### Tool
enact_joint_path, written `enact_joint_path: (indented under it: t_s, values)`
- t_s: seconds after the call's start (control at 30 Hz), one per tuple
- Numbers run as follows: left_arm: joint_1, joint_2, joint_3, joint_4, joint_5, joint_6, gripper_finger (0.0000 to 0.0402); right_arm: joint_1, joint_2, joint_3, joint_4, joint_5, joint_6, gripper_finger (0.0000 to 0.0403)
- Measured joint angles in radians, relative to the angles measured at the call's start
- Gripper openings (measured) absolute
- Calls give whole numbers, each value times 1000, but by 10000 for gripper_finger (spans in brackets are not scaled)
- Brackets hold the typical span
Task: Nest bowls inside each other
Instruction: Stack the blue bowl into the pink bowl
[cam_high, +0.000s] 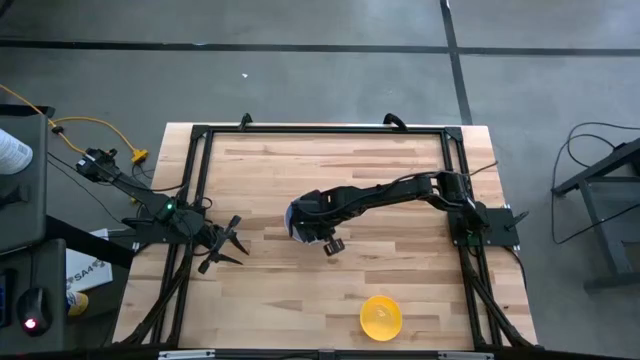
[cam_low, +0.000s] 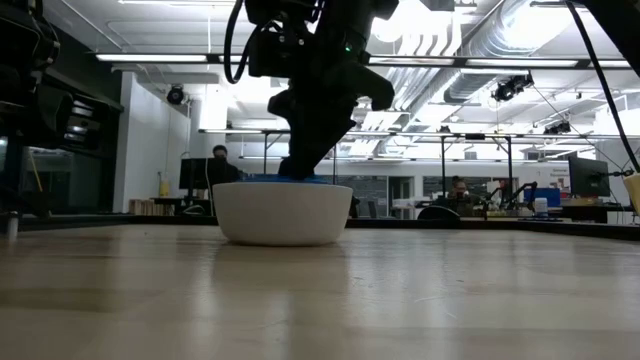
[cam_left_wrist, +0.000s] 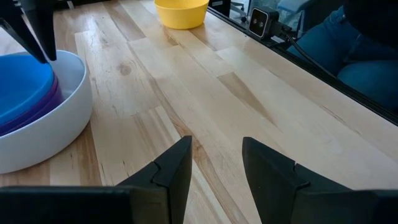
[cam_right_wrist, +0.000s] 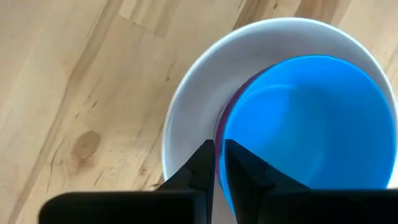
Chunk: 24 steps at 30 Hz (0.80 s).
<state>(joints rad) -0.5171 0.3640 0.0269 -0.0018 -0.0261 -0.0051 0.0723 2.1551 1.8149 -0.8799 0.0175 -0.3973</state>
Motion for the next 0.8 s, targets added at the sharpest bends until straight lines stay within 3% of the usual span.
enact_joint_path:
  t_s: [0.47, 0.8]
  values:
    - [0, 0, 0, 0, 0, 0, 141, 0, -5, 0, 6, -17, -19, 30]
    - [0, 0, 0, 0, 0, 0, 141, 24, -49, 0, 18, 77, -13, 30]
